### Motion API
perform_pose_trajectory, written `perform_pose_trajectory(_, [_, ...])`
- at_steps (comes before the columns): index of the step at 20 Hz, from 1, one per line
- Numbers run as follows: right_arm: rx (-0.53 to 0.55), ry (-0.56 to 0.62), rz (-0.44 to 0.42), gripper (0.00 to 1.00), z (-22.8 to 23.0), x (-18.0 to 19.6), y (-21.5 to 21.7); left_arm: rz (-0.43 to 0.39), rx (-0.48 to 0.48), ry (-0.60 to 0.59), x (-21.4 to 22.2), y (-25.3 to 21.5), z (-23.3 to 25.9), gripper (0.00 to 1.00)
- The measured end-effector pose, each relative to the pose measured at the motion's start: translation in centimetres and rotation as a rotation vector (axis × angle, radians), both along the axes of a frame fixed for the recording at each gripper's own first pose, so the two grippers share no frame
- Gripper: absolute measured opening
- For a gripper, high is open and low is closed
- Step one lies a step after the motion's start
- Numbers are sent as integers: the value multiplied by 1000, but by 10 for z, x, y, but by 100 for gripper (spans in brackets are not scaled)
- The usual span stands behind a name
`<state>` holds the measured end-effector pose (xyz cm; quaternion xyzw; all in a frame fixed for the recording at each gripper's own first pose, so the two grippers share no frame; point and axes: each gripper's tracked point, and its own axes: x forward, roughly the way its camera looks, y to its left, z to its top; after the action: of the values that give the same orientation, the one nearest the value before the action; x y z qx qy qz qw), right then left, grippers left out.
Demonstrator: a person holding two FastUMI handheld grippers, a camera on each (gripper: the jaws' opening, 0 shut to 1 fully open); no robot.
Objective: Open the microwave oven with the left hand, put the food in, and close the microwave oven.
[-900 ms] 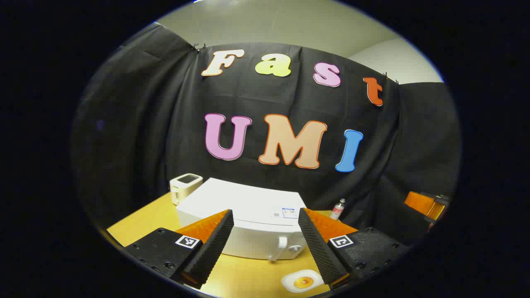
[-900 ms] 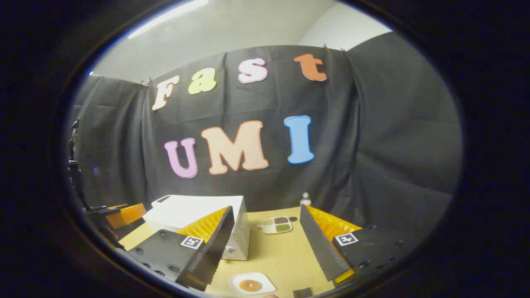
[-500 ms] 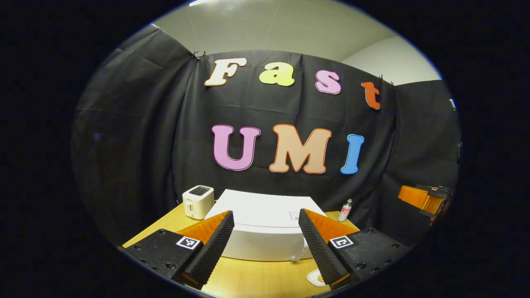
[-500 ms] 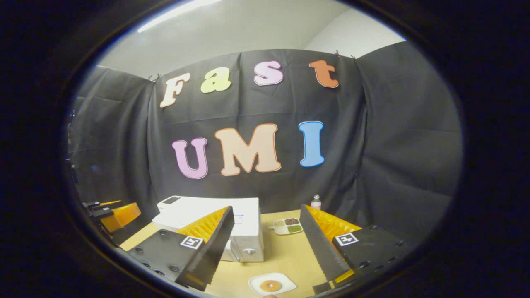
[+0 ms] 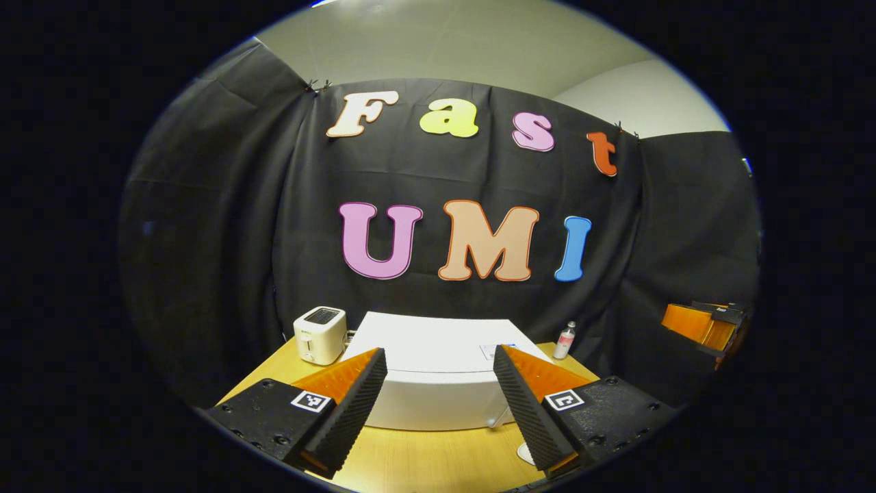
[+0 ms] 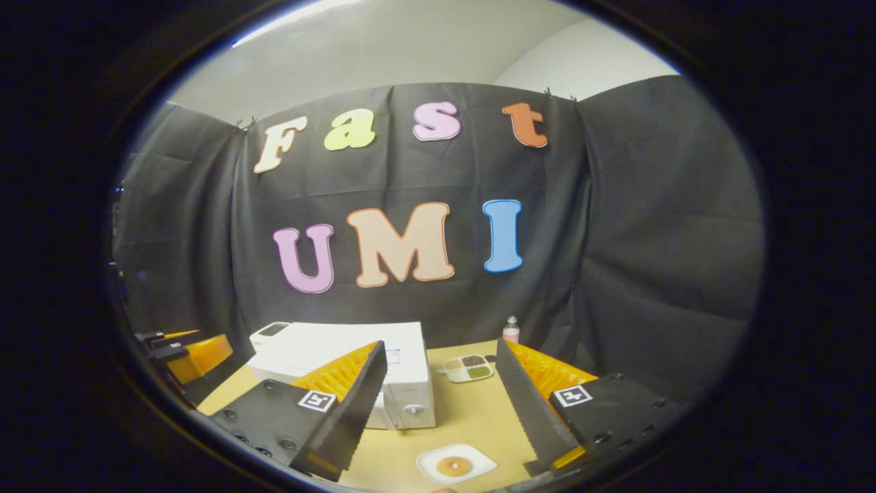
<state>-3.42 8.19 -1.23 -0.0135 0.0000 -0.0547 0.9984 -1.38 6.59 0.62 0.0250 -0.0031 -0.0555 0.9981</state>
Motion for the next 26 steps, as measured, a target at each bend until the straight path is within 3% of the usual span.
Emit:
perform_pose_trajectory(7, [26,24,-1,92,-6,8,-29,2,-18,46,0,-14,-9,97])
perform_pose_trajectory(13, [53,50,25,92,-10,35,-74,29,23,128,17,-52,-52,99])
perform_pose_trajectory(26, [63,78,82,92,-18,71,-145,-9,74,319,59,-130,-194,99])
